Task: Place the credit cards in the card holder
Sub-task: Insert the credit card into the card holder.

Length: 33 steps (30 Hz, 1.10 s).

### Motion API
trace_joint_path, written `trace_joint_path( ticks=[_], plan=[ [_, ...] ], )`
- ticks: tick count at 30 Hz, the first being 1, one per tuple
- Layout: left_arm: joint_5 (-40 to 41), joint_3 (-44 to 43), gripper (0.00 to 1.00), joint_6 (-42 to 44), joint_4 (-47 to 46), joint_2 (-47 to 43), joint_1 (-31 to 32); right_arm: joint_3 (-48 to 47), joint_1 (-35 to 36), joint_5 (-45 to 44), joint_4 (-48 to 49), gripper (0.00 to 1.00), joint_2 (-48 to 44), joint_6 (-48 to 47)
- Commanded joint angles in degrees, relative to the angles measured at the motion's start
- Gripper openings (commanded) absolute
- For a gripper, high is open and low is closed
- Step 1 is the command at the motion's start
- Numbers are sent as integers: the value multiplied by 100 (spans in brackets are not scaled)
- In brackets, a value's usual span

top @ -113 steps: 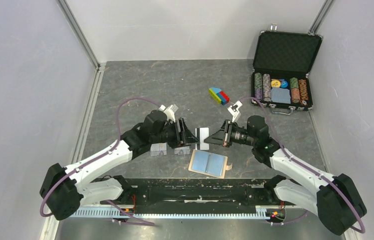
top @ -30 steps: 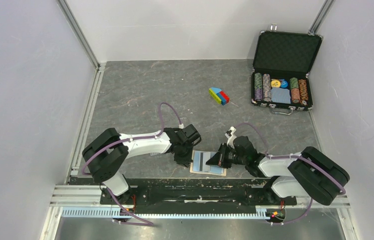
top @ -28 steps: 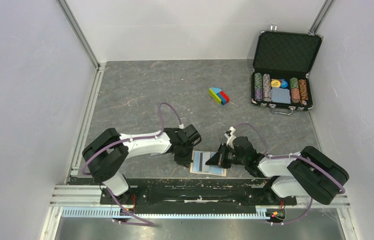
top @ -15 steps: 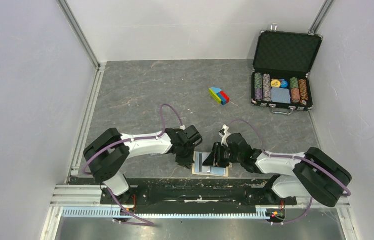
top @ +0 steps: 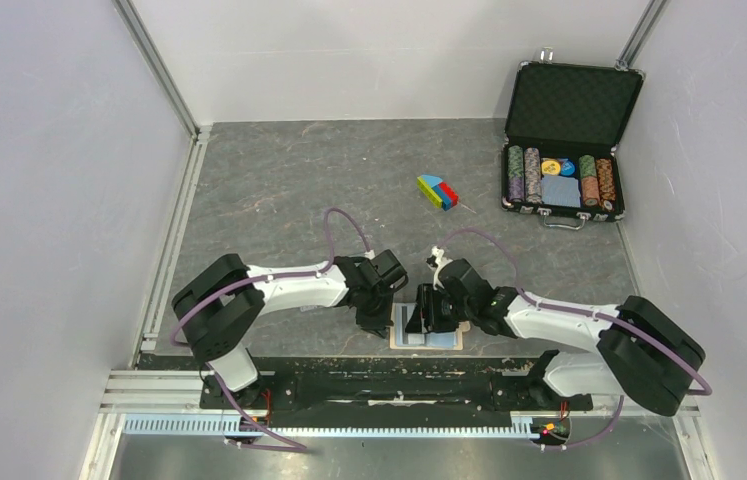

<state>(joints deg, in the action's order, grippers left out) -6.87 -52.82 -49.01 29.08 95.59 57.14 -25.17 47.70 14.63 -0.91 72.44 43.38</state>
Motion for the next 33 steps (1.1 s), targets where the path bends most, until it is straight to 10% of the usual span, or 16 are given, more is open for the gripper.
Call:
trace_joint_path(
  ticks=[1, 6, 22, 33],
  plan=[
    [95, -134, 18, -152, -205, 250, 46, -65, 114, -43, -92, 41, 262, -86],
    [-38, -219, 18, -152, -315, 240, 51, 212, 152, 466, 938, 28, 493, 342],
    [-529, 922, 48, -728, -1125, -1163, -449, -450, 159, -377, -808, 70, -364, -299],
    [-859, 1316, 57, -1072, -2204, -723, -558, -641, 81, -778, -1335, 63, -635, -506]
  ],
)
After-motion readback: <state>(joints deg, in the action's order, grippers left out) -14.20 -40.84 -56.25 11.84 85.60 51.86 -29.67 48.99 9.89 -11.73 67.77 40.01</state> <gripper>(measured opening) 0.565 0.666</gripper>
